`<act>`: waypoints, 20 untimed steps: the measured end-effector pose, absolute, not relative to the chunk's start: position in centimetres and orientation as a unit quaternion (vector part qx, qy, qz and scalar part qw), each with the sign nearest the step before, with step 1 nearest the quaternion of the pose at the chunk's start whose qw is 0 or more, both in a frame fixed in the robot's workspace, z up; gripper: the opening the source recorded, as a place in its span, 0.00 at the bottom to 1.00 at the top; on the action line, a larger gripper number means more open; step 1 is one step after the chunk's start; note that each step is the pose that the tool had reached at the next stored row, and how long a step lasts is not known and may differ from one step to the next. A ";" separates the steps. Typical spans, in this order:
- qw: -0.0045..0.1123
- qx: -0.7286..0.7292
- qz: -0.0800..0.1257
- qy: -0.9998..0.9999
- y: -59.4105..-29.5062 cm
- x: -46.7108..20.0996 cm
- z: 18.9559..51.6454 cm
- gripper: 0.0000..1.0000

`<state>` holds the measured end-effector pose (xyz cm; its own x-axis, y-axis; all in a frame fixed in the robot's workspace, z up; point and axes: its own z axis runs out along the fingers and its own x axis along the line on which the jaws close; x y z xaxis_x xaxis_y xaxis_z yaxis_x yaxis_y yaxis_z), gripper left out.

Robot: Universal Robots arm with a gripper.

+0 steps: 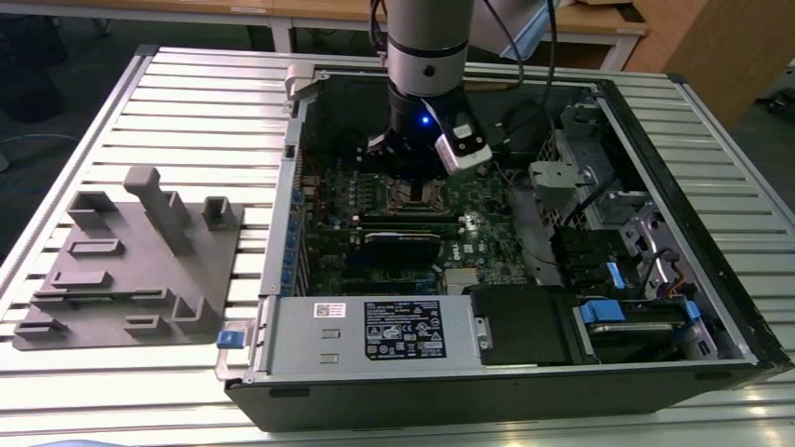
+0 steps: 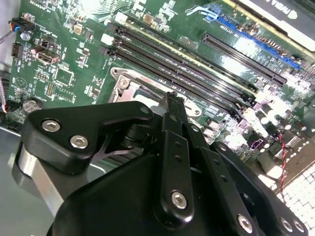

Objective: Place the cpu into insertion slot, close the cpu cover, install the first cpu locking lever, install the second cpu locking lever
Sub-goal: 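Install the second cpu locking lever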

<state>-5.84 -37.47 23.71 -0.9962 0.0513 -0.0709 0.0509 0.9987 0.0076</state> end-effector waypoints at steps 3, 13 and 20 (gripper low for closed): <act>0.035 0.025 0.000 0.999 -37.5 -6.0 23.4 0.11; 0.035 0.024 -0.006 0.999 -37.5 -6.1 23.0 0.11; 0.035 0.024 -0.006 0.999 -37.5 -6.1 23.0 0.11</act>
